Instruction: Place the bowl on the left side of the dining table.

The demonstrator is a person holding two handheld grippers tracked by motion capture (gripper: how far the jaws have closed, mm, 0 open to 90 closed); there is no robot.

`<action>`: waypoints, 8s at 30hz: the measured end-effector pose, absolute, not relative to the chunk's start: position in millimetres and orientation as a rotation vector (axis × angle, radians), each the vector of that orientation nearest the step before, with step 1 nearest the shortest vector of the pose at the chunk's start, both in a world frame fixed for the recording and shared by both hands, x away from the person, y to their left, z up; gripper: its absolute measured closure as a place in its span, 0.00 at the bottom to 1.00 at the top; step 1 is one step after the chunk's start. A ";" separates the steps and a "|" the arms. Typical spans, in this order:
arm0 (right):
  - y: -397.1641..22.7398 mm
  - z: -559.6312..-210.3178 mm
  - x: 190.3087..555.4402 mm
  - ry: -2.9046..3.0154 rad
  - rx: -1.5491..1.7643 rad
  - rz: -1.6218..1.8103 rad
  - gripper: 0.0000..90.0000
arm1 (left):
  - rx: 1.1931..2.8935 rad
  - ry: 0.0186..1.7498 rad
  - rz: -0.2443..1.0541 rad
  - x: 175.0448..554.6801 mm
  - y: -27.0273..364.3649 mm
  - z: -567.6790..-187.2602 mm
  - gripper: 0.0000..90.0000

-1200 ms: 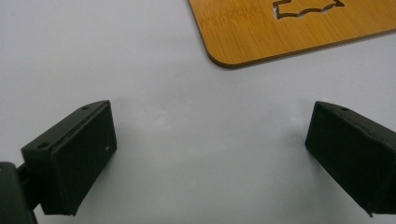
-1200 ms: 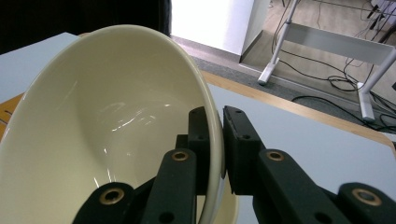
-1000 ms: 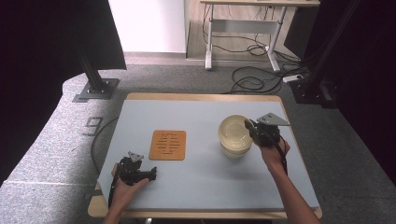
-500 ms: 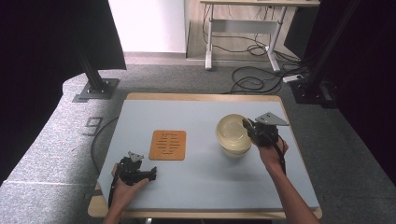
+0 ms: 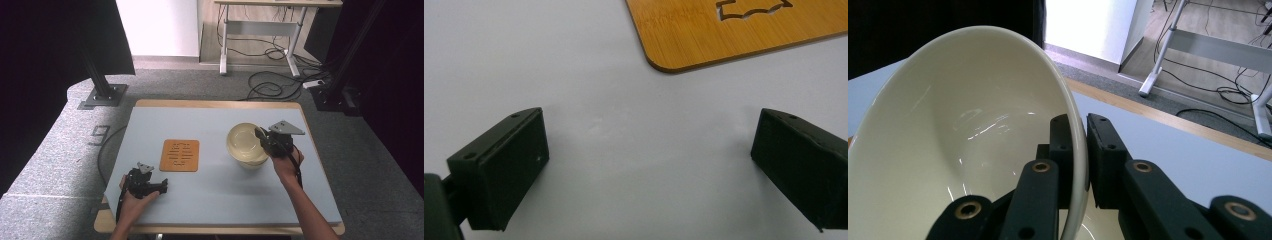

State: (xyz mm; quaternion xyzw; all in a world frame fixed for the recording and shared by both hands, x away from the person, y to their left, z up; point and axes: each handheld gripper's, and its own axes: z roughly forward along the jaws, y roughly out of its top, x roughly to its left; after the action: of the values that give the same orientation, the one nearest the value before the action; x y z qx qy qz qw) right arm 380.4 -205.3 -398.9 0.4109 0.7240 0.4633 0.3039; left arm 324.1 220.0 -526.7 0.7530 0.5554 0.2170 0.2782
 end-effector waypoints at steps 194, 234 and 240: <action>-56.3 -460.6 406.0 2.123 1.032 1.345 0.92 | 2.022 1.494 0.573 325.1 220.6 -526.6 0.02; -30.9 -471.4 413.8 2.154 1.048 1.345 0.92 | 2.024 1.494 0.573 325.0 220.6 -526.5 0.02; -25.5 -476.1 418.3 2.165 1.059 1.338 0.92 | 2.024 1.494 0.572 325.0 220.6 -526.5 0.02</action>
State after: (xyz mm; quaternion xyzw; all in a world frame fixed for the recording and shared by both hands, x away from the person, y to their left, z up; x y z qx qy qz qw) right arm 418.3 -25.5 -476.1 0.3771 0.7708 0.4765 0.1914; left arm 325.0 220.6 -526.5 0.7538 0.5563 0.2132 0.2773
